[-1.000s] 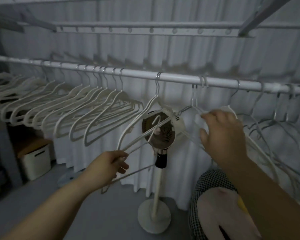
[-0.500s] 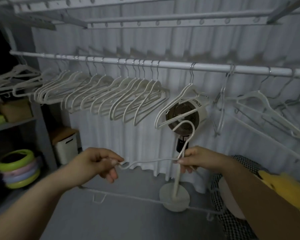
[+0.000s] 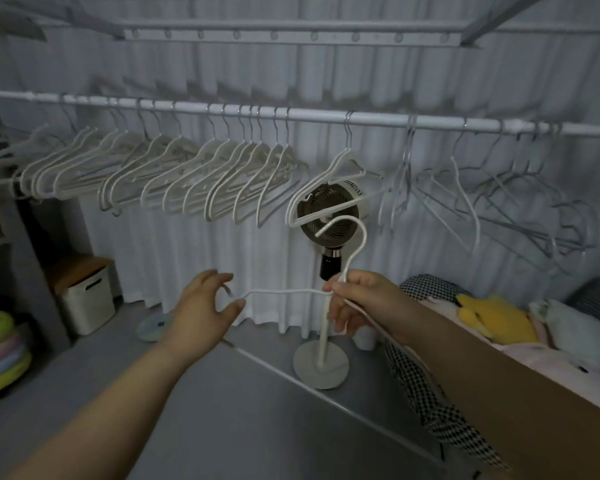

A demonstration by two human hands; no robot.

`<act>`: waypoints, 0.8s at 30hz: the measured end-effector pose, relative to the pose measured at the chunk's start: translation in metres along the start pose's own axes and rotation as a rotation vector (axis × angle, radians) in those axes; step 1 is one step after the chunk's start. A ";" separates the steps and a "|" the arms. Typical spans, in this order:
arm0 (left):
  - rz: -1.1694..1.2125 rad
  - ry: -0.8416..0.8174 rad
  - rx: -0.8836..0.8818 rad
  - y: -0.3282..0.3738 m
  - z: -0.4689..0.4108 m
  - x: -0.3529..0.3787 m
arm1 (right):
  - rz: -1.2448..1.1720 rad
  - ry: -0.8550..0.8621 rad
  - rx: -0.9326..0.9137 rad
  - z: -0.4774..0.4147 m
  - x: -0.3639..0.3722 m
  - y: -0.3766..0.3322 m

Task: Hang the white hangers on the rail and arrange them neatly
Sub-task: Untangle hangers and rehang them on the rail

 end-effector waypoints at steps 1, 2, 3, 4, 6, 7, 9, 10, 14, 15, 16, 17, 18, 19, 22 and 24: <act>-0.016 -0.010 0.023 0.003 0.001 0.003 | -0.023 0.015 0.005 0.001 0.002 0.000; -0.019 -0.027 0.041 0.007 0.004 0.005 | -0.047 0.031 0.016 0.002 0.004 -0.001; -0.005 -0.047 0.071 0.011 0.006 0.007 | -0.077 0.053 0.029 0.001 0.006 0.000; 0.030 -0.084 0.085 0.014 0.009 0.008 | -0.112 0.082 0.044 0.001 0.008 0.000; 0.122 -0.208 0.091 0.019 0.015 0.012 | -0.189 0.152 0.069 -0.002 0.011 0.002; 0.170 -0.282 0.086 0.022 0.019 0.012 | -0.215 0.178 0.078 -0.003 0.013 0.002; 0.315 -0.400 0.077 0.028 0.025 0.012 | -0.218 0.193 0.099 -0.008 0.016 0.002; 0.401 -0.437 0.048 0.030 0.027 0.010 | -0.202 0.184 0.111 -0.010 0.018 0.002; 0.635 -0.599 -0.068 0.047 0.038 -0.002 | -0.187 0.120 0.139 -0.029 0.022 -0.001; 0.609 -0.649 -0.080 0.053 0.041 -0.004 | -0.193 0.114 0.138 -0.033 0.022 -0.002; 0.554 -0.692 -0.082 0.058 0.043 -0.004 | -0.193 0.111 0.136 -0.037 0.023 -0.002; 0.504 -0.726 -0.079 0.062 0.044 -0.003 | -0.185 0.113 0.132 -0.041 0.024 -0.003; 0.475 -0.741 -0.073 0.065 0.044 0.000 | -0.173 0.119 0.127 -0.045 0.026 -0.003; 0.457 -0.733 -0.074 0.067 0.042 0.004 | -0.162 0.123 0.121 -0.048 0.027 -0.004; 0.389 -0.622 -0.092 0.064 0.026 0.013 | -0.097 0.112 0.144 -0.056 0.024 -0.009; 0.349 -0.560 -0.098 0.062 0.014 0.014 | 0.048 0.104 0.204 -0.059 0.011 -0.016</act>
Point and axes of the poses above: each hand's wrist, its own z-axis away from the middle knuckle, its own x-axis out of the palm, y = z × x, the point moved 1 cm from there along -z, towards the middle knuckle, and after that the axes turned 11 degrees about -y, right-handed, at the moved point
